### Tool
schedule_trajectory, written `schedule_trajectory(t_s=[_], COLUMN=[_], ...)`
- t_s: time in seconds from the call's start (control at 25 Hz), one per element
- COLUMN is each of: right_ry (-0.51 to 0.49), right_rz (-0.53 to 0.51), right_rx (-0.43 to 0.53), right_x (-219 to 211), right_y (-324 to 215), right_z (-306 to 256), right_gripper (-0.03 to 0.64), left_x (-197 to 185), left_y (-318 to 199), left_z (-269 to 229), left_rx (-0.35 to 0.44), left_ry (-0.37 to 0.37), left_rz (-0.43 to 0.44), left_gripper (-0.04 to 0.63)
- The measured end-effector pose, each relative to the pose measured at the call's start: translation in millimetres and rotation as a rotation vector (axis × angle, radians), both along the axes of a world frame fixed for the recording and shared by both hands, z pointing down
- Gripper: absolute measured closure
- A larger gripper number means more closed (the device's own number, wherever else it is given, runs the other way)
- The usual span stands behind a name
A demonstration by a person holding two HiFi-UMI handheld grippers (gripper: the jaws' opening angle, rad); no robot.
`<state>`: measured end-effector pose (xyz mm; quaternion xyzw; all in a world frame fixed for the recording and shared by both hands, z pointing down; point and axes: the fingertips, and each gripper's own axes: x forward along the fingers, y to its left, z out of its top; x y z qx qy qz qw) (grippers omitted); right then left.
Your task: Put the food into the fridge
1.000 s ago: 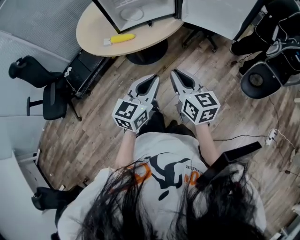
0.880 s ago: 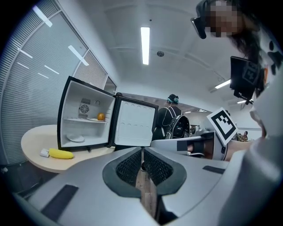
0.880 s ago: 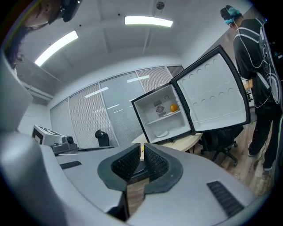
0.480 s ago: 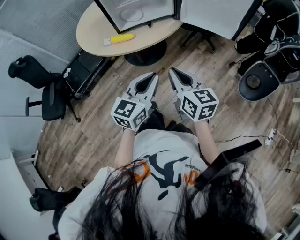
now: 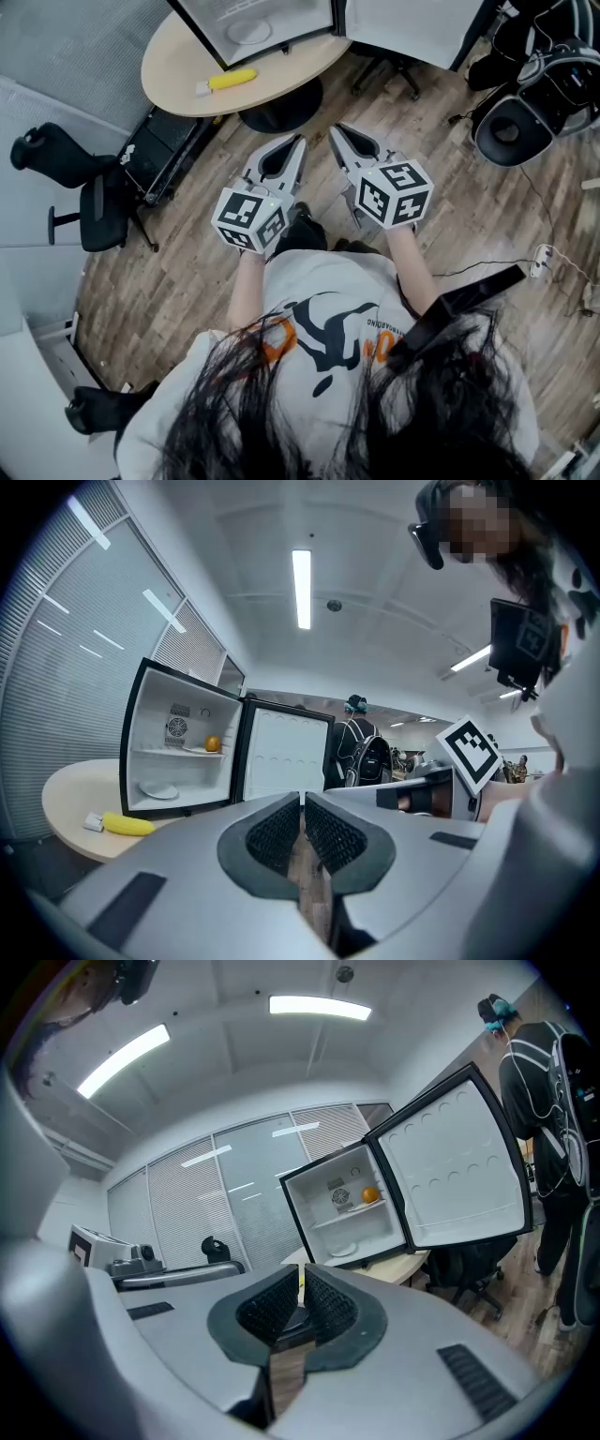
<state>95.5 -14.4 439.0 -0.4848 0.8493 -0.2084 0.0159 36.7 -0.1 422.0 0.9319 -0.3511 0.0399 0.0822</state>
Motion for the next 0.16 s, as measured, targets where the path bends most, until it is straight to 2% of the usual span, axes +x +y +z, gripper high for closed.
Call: schedule_trajectory(t_s=[0.16], right_ry=[0.0], right_rz=[0.002], right_rx=[-0.005], right_x=[4.2], right_y=[-4.2], right_z=[2.9], right_gripper=[0.586], left_x=[1.7], left_y=[-4.6], left_z=[-0.9], left_rx=[0.005], left_ry=[0.003], left_rz=[-0.005], left_gripper=[0.582])
